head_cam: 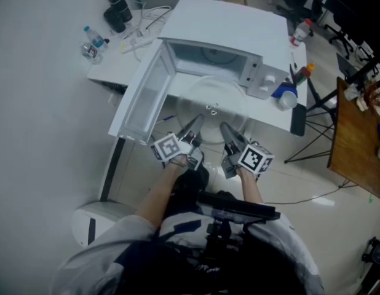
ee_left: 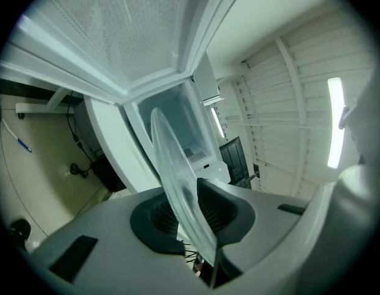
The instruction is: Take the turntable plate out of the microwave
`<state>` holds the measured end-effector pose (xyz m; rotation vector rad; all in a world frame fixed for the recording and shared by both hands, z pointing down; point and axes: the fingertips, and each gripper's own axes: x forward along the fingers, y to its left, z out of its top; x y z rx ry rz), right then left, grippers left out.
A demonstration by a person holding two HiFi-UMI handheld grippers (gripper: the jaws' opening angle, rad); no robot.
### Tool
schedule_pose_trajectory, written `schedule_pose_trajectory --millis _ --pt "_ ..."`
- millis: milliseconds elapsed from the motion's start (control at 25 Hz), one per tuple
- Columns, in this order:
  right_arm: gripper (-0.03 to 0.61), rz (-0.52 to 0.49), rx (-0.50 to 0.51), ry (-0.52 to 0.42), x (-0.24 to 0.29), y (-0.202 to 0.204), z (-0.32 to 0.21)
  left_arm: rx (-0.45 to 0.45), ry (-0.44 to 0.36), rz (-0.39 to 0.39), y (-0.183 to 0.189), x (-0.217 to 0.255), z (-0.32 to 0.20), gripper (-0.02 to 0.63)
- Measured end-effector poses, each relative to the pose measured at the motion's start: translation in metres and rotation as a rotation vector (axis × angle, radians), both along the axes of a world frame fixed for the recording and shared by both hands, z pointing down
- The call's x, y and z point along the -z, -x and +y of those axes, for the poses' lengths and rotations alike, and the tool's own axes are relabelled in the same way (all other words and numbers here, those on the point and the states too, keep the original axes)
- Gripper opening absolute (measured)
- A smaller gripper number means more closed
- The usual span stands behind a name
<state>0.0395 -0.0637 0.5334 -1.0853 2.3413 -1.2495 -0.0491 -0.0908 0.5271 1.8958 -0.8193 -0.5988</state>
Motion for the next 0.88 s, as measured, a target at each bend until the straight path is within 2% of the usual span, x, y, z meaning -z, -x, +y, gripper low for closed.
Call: schedule_pose_trajectory --millis 120,320,520,880 --pt "0.087 -0.001 0.007 -0.012 0.003 -0.007 0.028 0.018 -0.01 -0.053 -0.002 -0.004 0.028 0.055" --pt "0.087 0.021 0.029 -0.037 0.012 -0.015 0.073 0.039 -0.023 0.021 -0.013 0.008 0.076 0.055" --pt "0.089 0.006 0.06 -0.045 0.016 -0.014 0.112 0.075 -0.024 -0.047 -0.008 0.006 0.116 0.055" --pt "0.089 -0.004 0.098 -0.057 0.027 0.006 0.145 0.114 -0.031 -0.029 0.012 0.019 0.154 0.055"
